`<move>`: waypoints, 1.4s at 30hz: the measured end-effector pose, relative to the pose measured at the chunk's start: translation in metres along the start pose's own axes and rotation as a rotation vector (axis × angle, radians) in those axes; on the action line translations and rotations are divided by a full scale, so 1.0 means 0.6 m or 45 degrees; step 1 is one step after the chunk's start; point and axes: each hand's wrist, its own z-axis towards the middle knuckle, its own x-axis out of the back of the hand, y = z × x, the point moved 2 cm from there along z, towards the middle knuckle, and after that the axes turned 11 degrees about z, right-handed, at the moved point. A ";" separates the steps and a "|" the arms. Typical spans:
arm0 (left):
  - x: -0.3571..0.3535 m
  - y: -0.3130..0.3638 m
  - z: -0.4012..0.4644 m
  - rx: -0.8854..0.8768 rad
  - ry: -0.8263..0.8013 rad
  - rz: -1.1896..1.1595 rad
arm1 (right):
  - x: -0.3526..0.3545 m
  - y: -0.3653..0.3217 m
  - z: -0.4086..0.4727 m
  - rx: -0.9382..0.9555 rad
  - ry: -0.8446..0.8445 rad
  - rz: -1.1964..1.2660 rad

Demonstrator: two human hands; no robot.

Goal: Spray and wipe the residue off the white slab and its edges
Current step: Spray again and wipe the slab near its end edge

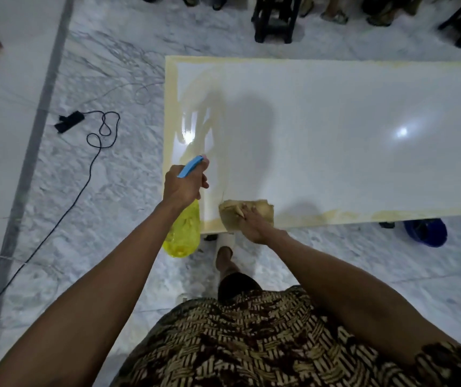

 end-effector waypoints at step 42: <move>0.053 0.141 0.455 0.086 0.192 -0.001 | 0.296 -0.256 0.605 0.520 0.472 -0.708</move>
